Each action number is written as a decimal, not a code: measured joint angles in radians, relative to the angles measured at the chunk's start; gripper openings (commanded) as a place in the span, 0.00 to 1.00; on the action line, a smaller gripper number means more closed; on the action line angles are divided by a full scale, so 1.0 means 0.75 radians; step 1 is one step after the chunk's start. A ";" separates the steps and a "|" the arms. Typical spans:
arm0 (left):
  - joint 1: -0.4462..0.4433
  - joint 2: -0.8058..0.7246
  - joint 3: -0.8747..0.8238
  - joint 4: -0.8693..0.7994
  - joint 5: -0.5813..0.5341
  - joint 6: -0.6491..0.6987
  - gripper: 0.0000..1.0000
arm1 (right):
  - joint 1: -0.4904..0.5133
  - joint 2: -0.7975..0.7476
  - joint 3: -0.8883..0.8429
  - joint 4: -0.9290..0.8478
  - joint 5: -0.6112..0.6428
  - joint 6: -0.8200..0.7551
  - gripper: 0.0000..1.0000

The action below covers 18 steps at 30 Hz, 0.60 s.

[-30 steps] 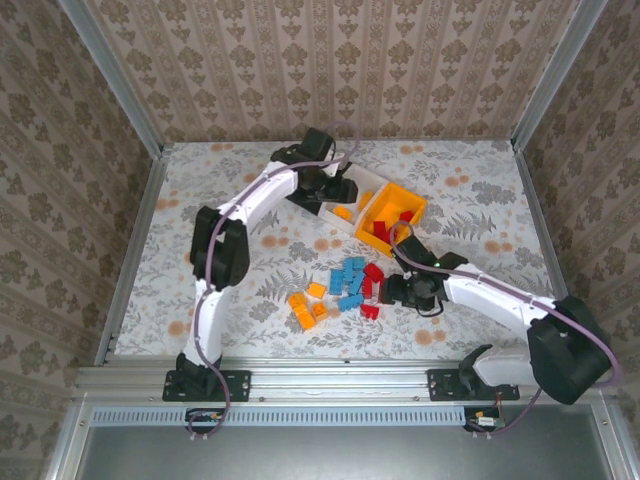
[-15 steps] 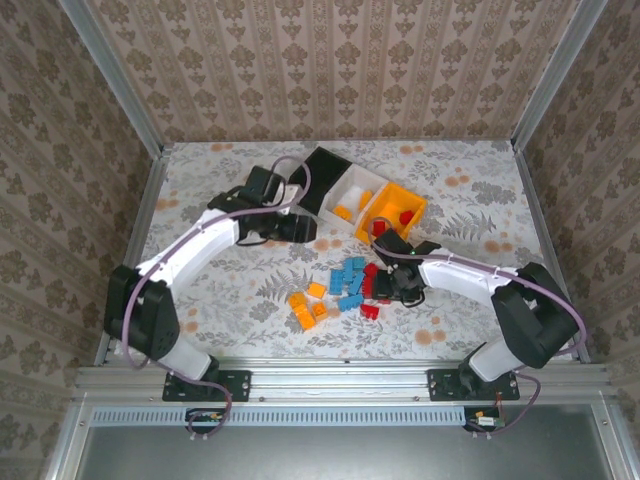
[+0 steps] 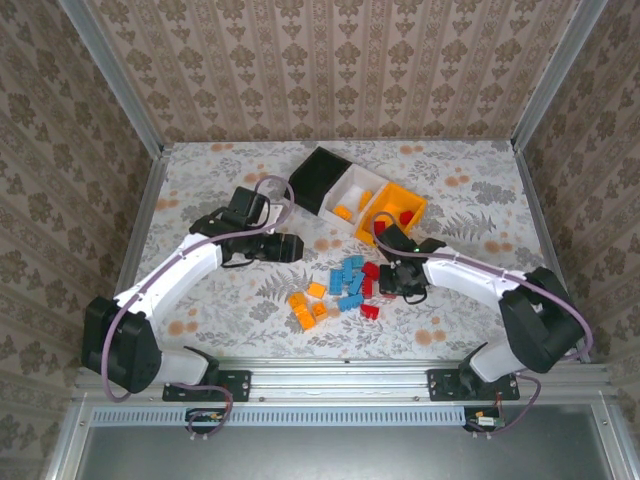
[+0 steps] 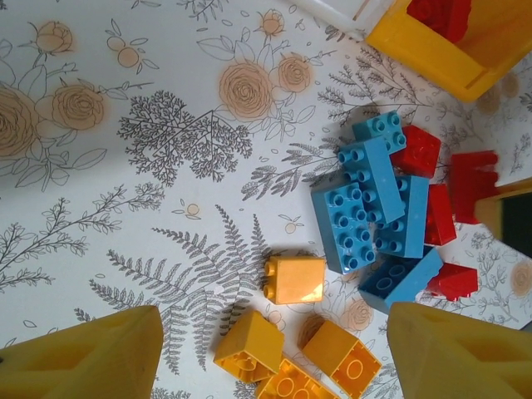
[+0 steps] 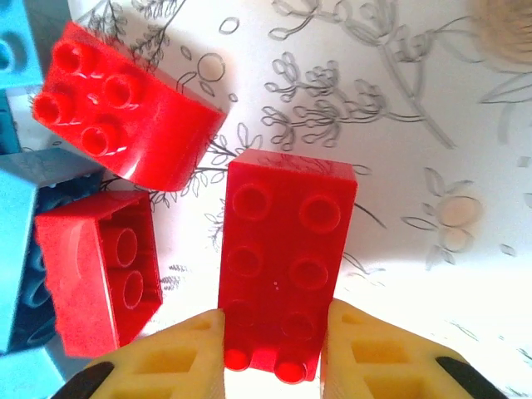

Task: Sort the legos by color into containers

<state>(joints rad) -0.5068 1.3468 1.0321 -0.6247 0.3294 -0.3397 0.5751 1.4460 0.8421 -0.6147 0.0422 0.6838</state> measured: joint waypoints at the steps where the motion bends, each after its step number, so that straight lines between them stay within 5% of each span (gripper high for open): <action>1: 0.000 0.000 -0.003 0.000 0.001 0.000 0.73 | -0.008 -0.035 0.001 -0.011 0.004 0.000 0.26; 10: -0.005 0.001 -0.013 0.002 0.015 0.000 0.73 | -0.128 -0.178 0.187 -0.139 0.001 -0.061 0.26; 18: -0.175 0.023 -0.062 -0.001 0.002 -0.010 0.74 | -0.305 0.160 0.571 -0.122 -0.065 -0.192 0.28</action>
<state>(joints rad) -0.6384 1.3643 0.9859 -0.6250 0.3305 -0.3470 0.3462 1.5661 1.2701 -0.7063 -0.0063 0.5396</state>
